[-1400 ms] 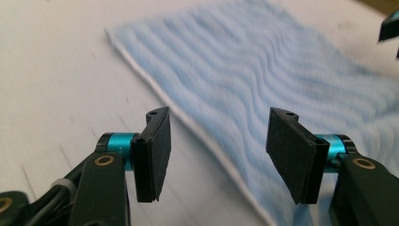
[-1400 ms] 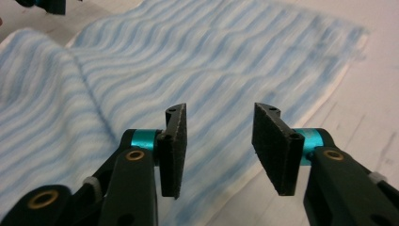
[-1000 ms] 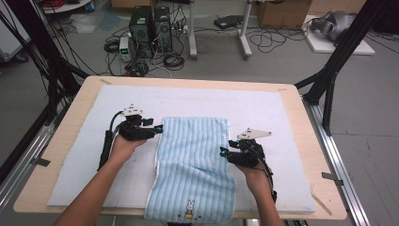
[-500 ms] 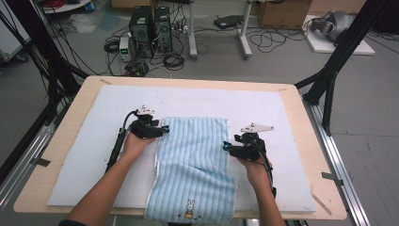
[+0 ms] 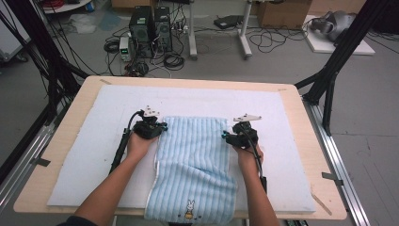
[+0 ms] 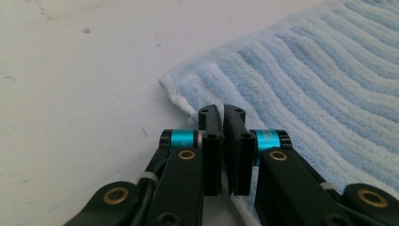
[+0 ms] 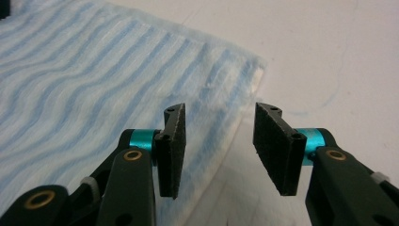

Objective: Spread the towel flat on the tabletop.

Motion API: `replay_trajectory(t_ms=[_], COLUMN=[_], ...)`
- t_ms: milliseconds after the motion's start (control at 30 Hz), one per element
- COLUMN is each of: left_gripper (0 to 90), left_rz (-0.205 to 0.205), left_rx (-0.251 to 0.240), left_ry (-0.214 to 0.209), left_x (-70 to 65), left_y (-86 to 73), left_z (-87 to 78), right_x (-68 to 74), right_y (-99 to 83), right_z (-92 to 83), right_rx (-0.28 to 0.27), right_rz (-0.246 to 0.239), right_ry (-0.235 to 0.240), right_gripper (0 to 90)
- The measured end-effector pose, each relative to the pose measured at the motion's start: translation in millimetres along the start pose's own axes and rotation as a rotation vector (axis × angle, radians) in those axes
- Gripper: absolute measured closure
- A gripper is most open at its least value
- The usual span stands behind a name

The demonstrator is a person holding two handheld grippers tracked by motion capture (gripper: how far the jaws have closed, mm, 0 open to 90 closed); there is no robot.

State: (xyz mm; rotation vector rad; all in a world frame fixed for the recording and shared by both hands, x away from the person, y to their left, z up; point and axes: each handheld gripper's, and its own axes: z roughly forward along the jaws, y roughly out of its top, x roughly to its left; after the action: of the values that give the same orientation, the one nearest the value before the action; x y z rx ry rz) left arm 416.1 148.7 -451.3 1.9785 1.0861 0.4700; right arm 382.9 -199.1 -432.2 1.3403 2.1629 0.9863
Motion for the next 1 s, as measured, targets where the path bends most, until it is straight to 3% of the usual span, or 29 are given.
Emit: replay_trajectory(t_ms=[133,233,300,333,367,433,500,567,667,767,833,900,967,1000], left_gripper=[85.9,85.8,85.8,85.7,85.7,85.8,85.7,85.7,85.7,85.7,85.7,88.9,88.5,83.2], left_rz=[-0.052,-0.032,-0.035,-0.043,-0.051,-0.073,-0.062,-0.075,-0.086,-0.088,-0.08,-0.054,-0.075,-0.09], left_rx=[-0.005,0.018,0.035,0.033,0.035,0.041,0.052,0.025,0.036,0.001,-0.037,-0.068,-0.121,-0.128], left_ry=[0.009,0.014,0.014,0.015,0.013,0.012,0.023,0.029,0.04,0.051,0.059,0.093,0.118,0.122], left_x=[6.2,9.6,12.1,13.2,15.1,18.8,21.1,24.1,29.1,30.6,30.9,31.7,36.0,37.3], left_y=[0.3,4.6,8.7,9.9,10.8,13.5,20.3,27.2,34.7,39.8,40.8,42.0,43.8,43.8], left_z=[0.3,1.4,3.6,5.3,6.6,9.1,11.5,12.0,16.9,19.0,18.2,15.8,12.0,11.8], right_x=[2.5,1.9,0.4,0.9,1.2,0.9,-2.4,-4.6,-6.9,-7.4,-7.5,-6.7,-7.6,-10.5], right_y=[9.3,8.7,8.8,9.4,10.0,12.0,15.4,19.4,23.6,28.5,30.7,32.9,34.4,34.2], right_z=[15.7,24.9,25.8,25.7,26.1,29.1,32.8,36.5,42.7,47.5,45.8,43.4,41.2,42.0], right_rx=[0.044,0.063,0.057,0.057,0.055,0.054,0.051,0.053,0.041,0.022,-0.036,-0.092,-0.128,-0.131], right_rz=[-0.019,-0.01,0.005,-0.001,-0.017,-0.017,-0.006,0.001,0.005,-0.037,-0.04,-0.05,-0.053,-0.037], right_ry=[-0.007,0.004,0.014,0.018,0.025,0.02,0.025,0.015,-0.001,-0.038,-0.068,-0.101,-0.142,-0.135], right_gripper=[56.4,59.2,67.8,81.1,84.9,86.2,86.3,86.3,86.3,86.1,86.2,86.3,86.3,86.1])
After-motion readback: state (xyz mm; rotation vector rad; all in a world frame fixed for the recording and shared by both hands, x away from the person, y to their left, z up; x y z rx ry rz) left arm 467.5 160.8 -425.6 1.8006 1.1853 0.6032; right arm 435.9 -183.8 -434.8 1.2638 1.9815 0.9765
